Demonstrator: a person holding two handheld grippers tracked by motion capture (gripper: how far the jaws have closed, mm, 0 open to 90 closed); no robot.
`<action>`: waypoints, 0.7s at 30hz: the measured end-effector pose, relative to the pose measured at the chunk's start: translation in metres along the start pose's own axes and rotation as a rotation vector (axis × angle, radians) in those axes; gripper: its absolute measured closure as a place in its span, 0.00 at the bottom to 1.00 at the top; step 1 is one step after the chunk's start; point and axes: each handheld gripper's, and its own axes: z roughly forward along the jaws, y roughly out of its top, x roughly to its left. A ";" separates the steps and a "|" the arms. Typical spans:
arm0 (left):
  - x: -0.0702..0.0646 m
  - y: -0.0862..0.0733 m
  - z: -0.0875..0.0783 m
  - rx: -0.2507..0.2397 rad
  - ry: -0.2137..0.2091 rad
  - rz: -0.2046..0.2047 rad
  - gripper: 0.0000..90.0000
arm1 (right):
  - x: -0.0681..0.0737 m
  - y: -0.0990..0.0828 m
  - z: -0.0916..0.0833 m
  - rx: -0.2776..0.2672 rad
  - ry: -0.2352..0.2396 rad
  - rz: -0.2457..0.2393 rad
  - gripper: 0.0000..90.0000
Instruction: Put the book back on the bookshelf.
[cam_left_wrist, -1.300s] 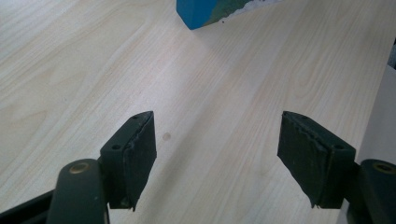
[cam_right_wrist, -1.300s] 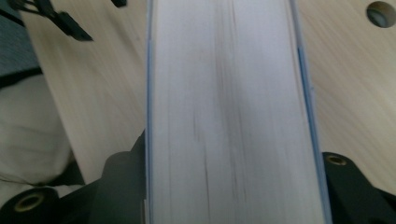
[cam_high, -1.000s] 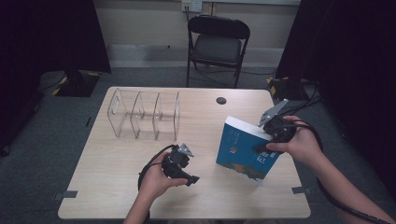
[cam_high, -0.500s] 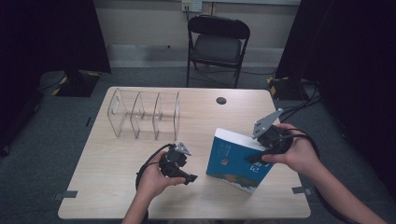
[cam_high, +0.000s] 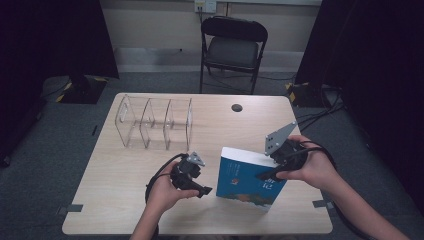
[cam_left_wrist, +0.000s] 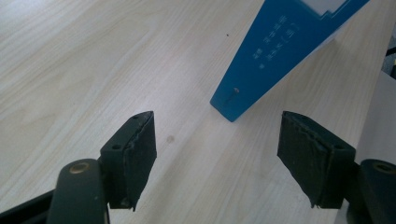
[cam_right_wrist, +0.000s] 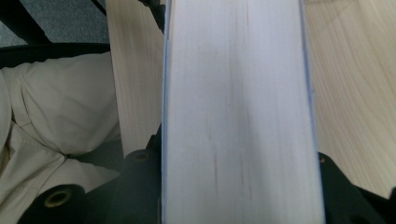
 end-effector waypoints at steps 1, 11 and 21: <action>0.000 0.001 0.000 0.007 -0.003 0.004 0.31 | 0.000 0.000 0.000 0.001 0.000 0.002 0.65; -0.004 0.009 -0.002 0.012 -0.014 0.022 0.31 | -0.001 -0.002 -0.001 -0.007 -0.025 0.020 0.50; -0.007 0.024 -0.013 0.008 0.001 0.036 0.31 | -0.002 -0.011 -0.003 0.009 -0.032 0.051 0.44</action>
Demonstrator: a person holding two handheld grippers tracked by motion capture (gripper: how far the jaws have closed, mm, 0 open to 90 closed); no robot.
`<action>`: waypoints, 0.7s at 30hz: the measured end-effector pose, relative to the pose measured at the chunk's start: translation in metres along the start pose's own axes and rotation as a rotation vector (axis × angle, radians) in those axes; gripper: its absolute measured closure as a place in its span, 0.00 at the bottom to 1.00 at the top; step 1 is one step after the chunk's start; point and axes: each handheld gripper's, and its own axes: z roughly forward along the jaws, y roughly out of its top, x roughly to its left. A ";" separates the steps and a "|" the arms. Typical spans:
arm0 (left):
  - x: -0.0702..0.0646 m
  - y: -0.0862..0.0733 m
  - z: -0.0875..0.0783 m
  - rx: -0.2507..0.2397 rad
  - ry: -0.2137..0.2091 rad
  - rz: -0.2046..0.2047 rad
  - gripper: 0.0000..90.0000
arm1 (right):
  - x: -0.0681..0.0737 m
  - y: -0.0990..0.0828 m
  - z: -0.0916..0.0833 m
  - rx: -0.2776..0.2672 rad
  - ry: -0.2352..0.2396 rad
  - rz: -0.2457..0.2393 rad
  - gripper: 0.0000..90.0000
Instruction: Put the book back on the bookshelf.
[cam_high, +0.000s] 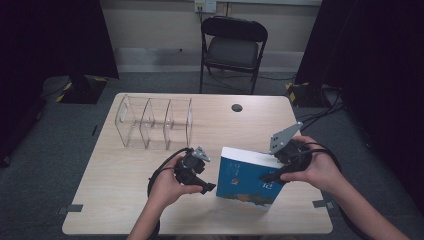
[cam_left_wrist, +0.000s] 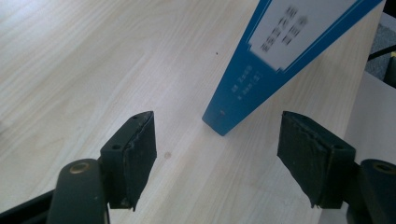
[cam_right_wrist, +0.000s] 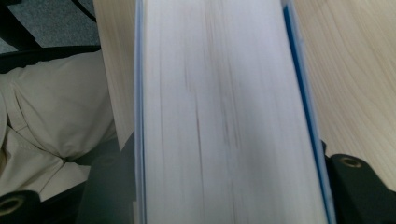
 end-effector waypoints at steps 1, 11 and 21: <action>0.000 0.002 -0.002 0.005 0.002 0.009 0.31 | 0.000 -0.001 -0.001 0.003 -0.003 0.006 0.44; -0.005 0.022 -0.015 0.014 -0.020 0.045 0.32 | -0.001 -0.022 -0.007 -0.021 -0.012 0.077 0.38; -0.008 0.038 -0.022 0.019 -0.026 0.073 0.32 | -0.001 -0.038 -0.008 -0.039 -0.016 0.107 0.37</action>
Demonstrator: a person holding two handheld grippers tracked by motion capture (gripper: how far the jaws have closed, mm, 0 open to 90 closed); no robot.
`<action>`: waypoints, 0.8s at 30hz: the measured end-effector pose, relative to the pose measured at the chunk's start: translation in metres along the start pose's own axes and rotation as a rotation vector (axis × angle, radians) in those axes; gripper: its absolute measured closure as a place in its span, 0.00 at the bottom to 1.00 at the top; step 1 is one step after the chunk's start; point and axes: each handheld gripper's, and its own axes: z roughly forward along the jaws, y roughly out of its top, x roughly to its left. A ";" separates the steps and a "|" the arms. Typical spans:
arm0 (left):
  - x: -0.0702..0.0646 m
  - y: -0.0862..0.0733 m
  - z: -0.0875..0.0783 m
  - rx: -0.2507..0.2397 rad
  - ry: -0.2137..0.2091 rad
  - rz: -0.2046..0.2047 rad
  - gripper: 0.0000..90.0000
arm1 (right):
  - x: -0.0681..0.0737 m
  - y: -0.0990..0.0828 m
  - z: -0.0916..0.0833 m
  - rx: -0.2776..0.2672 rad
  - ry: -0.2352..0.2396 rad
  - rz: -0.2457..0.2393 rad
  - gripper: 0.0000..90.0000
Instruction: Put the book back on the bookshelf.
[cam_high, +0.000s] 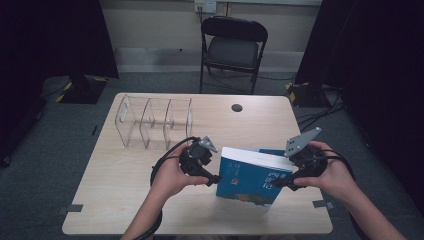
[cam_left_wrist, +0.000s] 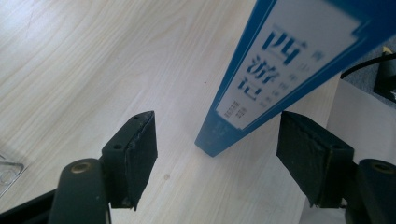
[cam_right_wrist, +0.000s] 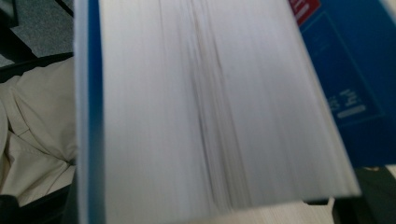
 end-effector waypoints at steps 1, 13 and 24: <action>-0.001 0.001 0.000 -0.010 -0.004 -0.010 0.32 | 0.000 -0.002 0.000 -0.004 -0.004 0.004 0.37; -0.008 0.019 -0.008 -0.001 -0.015 0.033 0.32 | -0.001 -0.014 0.005 -0.022 0.003 0.031 0.37; -0.017 0.043 -0.018 -0.002 -0.031 0.088 0.35 | -0.002 -0.021 0.006 -0.025 0.007 0.052 0.37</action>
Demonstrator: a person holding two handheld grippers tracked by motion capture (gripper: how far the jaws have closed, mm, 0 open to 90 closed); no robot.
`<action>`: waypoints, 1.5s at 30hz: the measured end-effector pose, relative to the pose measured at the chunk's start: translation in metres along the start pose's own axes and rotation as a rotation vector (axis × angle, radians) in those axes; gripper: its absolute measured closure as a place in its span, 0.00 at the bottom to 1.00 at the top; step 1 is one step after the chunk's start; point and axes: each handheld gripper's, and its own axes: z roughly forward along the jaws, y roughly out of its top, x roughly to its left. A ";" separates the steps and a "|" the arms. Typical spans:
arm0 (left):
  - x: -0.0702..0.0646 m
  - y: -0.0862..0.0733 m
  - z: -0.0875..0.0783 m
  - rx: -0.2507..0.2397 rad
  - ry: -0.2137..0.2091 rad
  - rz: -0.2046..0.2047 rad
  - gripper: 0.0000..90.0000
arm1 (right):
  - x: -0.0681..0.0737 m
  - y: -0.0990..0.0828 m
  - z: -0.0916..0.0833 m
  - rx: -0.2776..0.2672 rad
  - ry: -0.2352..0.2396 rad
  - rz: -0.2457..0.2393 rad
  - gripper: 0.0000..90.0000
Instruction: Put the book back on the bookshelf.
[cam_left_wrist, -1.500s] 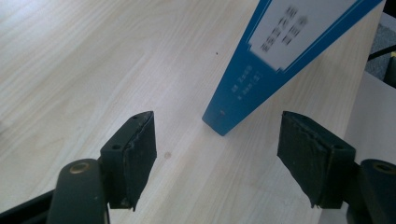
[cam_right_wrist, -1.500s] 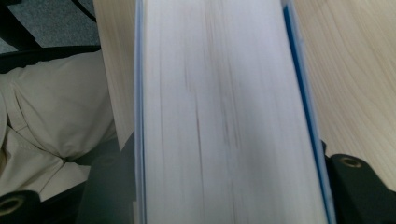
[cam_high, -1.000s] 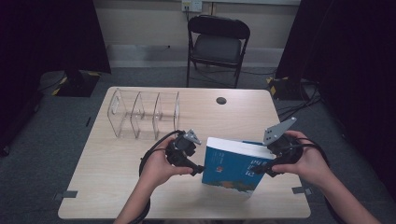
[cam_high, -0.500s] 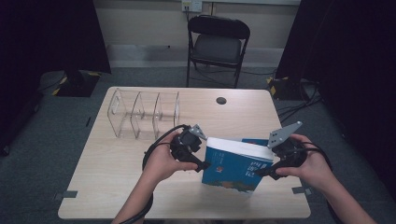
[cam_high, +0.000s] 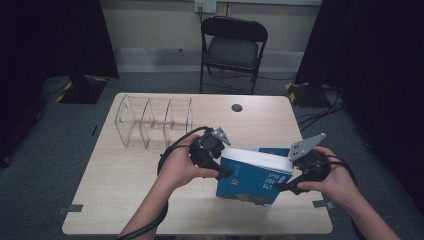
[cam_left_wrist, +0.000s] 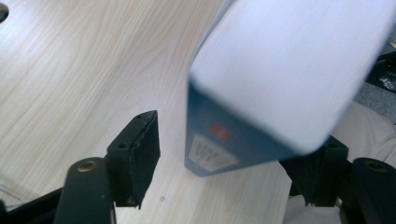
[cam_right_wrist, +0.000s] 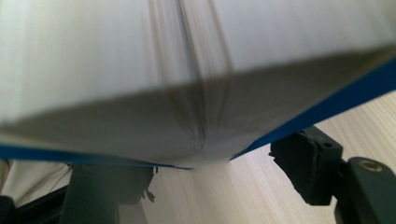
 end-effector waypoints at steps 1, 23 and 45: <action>-0.001 0.002 0.000 -0.002 -0.007 0.001 0.38 | 0.000 -0.001 0.000 0.000 -0.005 0.005 0.37; -0.008 0.022 0.003 0.025 -0.015 0.109 0.46 | -0.003 -0.013 0.005 -0.030 -0.018 0.034 0.36; -0.007 0.035 0.003 0.050 -0.022 0.131 0.45 | -0.006 -0.023 0.014 -0.026 -0.009 0.051 0.35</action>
